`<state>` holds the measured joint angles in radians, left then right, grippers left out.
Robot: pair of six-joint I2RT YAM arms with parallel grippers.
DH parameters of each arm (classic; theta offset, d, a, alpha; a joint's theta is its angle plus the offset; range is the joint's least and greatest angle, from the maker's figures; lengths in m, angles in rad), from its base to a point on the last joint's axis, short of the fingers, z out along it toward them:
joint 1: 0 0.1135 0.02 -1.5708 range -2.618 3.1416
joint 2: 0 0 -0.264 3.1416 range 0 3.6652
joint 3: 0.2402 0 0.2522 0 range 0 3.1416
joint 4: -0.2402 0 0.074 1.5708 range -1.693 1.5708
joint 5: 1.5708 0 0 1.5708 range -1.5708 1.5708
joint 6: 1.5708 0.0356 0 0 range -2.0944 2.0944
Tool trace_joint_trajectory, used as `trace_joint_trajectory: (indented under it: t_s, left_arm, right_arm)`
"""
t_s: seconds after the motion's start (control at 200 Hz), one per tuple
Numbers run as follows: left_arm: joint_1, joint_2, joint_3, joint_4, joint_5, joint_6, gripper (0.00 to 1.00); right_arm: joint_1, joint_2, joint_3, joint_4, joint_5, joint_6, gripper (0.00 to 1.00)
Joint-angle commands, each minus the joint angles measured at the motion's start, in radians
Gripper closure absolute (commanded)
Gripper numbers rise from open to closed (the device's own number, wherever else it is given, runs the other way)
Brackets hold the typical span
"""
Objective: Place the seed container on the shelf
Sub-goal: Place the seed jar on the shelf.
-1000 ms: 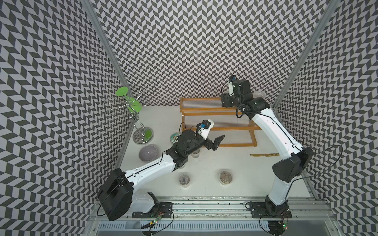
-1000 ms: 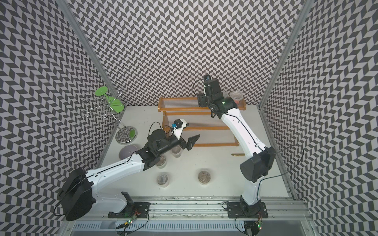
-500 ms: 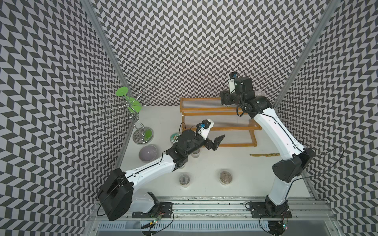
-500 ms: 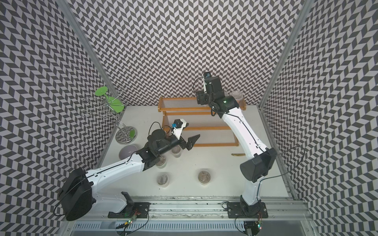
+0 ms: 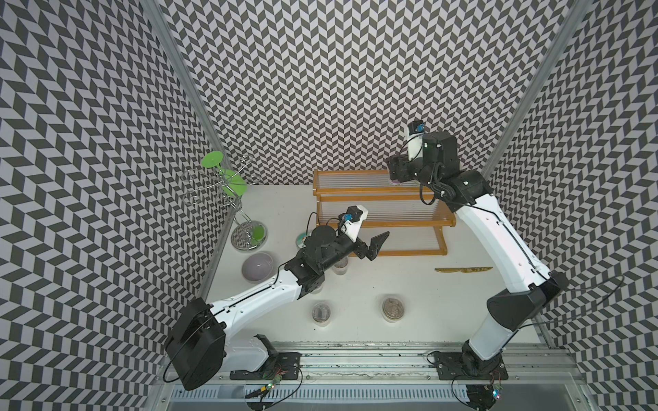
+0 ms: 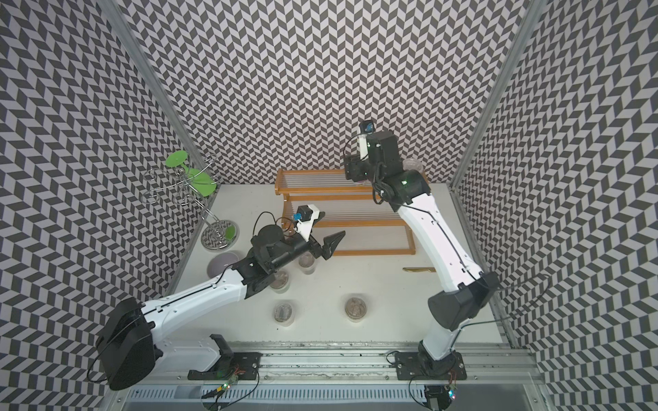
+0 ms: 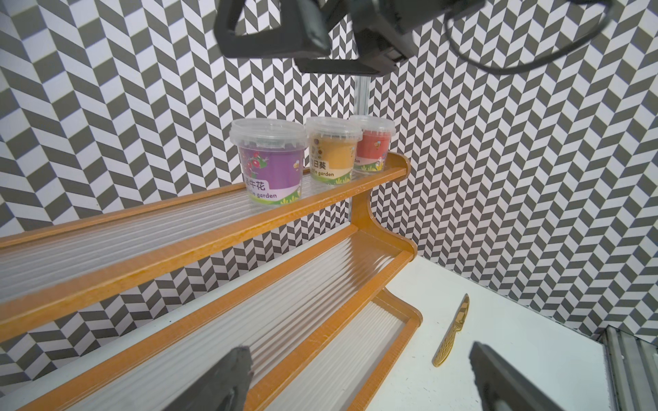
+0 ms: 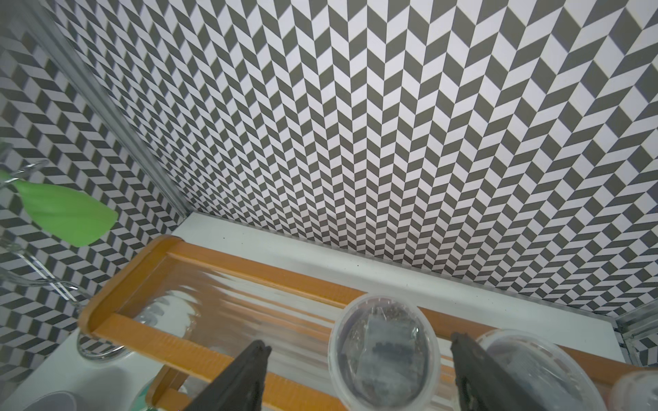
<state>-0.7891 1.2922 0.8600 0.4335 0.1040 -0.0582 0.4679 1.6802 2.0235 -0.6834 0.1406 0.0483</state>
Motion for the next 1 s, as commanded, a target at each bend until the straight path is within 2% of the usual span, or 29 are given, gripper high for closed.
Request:
trace_joint_trajectory:
  t_s: [0.0, 0.14, 0.25, 0.421, 0.601, 0.846, 0.996]
  left_arm:
    - [0.007, -0.038, -0.027, 0.005, -0.034, -0.031, 0.00]
    - [0.017, -0.060, -0.040, -0.053, -0.060, -0.057, 0.00]
    - [0.024, -0.086, -0.072, -0.106, -0.101, -0.060, 0.00]
    - [0.031, -0.158, -0.169, -0.058, -0.087, -0.082, 0.01]
    - [0.031, -0.218, -0.230, -0.061, -0.086, -0.109, 0.00]
    - [0.030, -0.287, -0.313, -0.095, -0.125, -0.231, 0.01]
    - [0.031, -0.347, -0.338, -0.193, -0.186, -0.284, 0.01]
  right_arm:
    - [-0.004, -0.079, -0.066, 0.098, -0.069, -0.004, 0.17]
    - [-0.002, -0.158, -0.183, 0.135, -0.165, -0.005, 0.17]
    - [0.000, -0.253, -0.334, 0.198, -0.272, -0.067, 0.17]
    - [0.001, -0.422, -0.589, 0.341, -0.337, -0.112, 0.16]
    - [0.020, -0.580, -0.840, 0.478, -0.465, -0.120, 0.14]
    - [0.079, -0.648, -1.089, 0.565, -0.527, -0.173, 0.14]
    - [0.139, -0.659, -1.208, 0.641, -0.473, -0.160, 0.14]
